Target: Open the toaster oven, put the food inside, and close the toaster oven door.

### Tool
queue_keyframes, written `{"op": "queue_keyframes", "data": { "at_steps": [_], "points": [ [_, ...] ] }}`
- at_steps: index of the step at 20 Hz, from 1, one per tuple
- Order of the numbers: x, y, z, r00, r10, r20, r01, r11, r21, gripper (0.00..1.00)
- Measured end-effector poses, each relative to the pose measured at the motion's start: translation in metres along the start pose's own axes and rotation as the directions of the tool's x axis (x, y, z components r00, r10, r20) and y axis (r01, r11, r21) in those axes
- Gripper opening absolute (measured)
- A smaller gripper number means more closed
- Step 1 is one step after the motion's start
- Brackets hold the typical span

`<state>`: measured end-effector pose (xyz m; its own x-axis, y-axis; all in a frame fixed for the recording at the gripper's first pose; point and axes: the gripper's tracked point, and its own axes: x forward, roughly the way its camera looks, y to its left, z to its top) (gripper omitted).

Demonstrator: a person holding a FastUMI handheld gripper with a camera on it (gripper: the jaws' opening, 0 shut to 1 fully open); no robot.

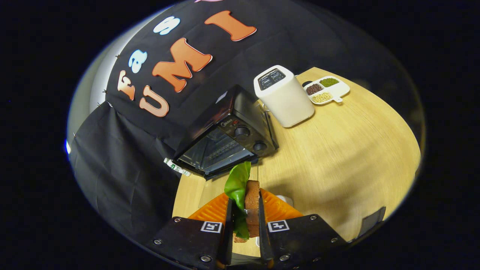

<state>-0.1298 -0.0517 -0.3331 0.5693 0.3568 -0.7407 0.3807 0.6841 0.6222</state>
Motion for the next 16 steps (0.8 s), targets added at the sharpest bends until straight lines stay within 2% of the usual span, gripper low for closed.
{"op": "queue_keyframes", "data": {
  "at_steps": [10,16],
  "points": [
    [0.082,0.081,0.006,0.993,0.072,0.098,-0.078,0.995,0.062,0.3],
    [0.129,0.115,0.014,0.978,0.109,0.177,-0.138,0.978,0.16,0.3]
  ]
}}
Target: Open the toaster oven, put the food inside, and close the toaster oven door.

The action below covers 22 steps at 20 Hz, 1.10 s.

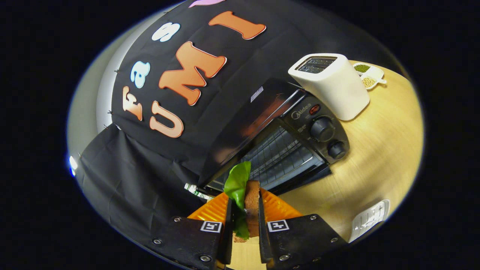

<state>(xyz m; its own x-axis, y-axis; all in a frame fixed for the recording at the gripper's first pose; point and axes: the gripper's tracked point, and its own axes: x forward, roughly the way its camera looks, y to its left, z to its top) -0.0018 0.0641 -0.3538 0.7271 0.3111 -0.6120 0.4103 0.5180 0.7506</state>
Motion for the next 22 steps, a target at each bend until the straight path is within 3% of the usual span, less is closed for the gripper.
{"op": "queue_keyframes", "data": {
  "at_steps": [4,9,22],
  "points": [
    [0.032,-0.011,0.003,0.999,-0.007,0.052,0.002,0.996,0.092,0.3],
    [0.061,-0.016,0.014,0.989,0.026,0.143,-0.055,0.978,0.202,0.3],
    [0.116,-0.031,0.038,0.95,-0.017,0.311,-0.065,0.966,0.251,0.3]
  ]
}}
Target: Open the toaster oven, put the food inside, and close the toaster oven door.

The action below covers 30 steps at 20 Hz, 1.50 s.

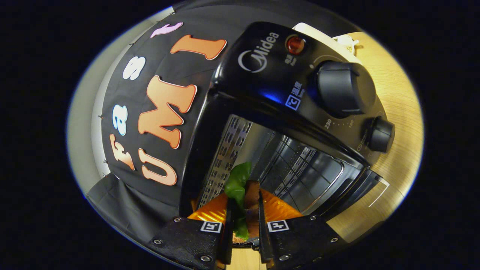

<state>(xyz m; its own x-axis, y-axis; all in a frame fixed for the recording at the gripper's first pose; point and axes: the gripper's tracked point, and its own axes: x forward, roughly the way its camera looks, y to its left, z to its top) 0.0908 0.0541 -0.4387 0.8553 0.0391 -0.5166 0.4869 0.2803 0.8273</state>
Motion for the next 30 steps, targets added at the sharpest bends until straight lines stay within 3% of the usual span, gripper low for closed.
{"op": "queue_keyframes", "data": {
  "at_steps": [4,7,8,10,11,14,22,30],
  "points": [
    [0.01,-0.005,0.001,0.998,-0.027,0.057,0.032,0.995,-0.099,0.32],
    [0.006,-0.018,-0.004,0.991,-0.127,0.031,0.131,0.972,-0.197,0.45],
    [-0.003,-0.018,0.002,0.986,-0.159,0.047,0.166,0.947,-0.276,0.46],
    [-0.013,-0.024,0.011,0.974,-0.202,0.101,0.226,0.869,-0.44,0.6],
    [-0.017,-0.018,0.014,0.976,-0.181,0.119,0.217,0.837,-0.503,0.68],
    [-0.039,-0.003,0.015,0.977,-0.168,0.128,0.211,0.744,-0.634,0.8],
    [-0.114,-0.007,-0.016,0.979,-0.205,-0.012,0.105,0.55,-0.829,0.89],
    [-0.185,-0.05,-0.058,0.95,-0.271,-0.152,-0.012,0.458,-0.889,0.93]
  ]
}}
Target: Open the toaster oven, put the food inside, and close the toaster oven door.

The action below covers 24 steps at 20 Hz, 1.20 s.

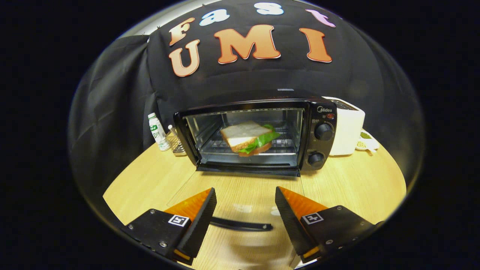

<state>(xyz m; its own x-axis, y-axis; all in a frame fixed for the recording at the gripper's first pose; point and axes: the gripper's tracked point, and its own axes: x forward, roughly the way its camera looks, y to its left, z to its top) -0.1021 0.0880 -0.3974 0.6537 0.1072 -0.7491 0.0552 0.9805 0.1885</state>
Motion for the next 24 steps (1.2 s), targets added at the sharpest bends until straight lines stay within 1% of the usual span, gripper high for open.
{"op": "queue_keyframes", "data": {
  "at_steps": [2,3,5,7,10,12,14,18,19,22,24],
  "points": [
    [-0.008,0.012,-0.019,0.999,0.044,-0.028,-0.045,0.999,-0.006,0.94],
    [-0.011,0.015,-0.024,0.998,0.05,-0.035,-0.051,0.999,-0.01,0.94],
    [-0.014,0.011,-0.039,0.997,0.037,-0.063,-0.038,0.999,-0.012,0.94],
    [-0.017,0.01,-0.052,0.994,0.052,-0.101,-0.051,0.999,0.019,0.94],
    [-0.015,0.002,-0.072,0.987,0.032,-0.158,-0.029,0.999,0.024,0.93],
    [-0.012,-0.002,-0.082,0.98,0.04,-0.194,-0.031,0.998,0.05,0.93],
    [-0.006,0.0,-0.084,0.975,0.054,-0.214,-0.038,0.996,0.079,0.93],
    [0.011,-0.002,-0.087,0.969,0.038,-0.244,-0.022,0.998,0.067,0.93],
    [0.012,0.006,-0.087,0.966,0.057,-0.25,-0.038,0.996,0.078,0.93],
    [0.013,0.009,-0.084,0.967,0.048,-0.249,-0.04,0.998,0.04,0.97],
    [0.011,0.014,-0.076,0.969,0.065,-0.238,-0.056,0.997,0.044,0.98]
  ]
}}
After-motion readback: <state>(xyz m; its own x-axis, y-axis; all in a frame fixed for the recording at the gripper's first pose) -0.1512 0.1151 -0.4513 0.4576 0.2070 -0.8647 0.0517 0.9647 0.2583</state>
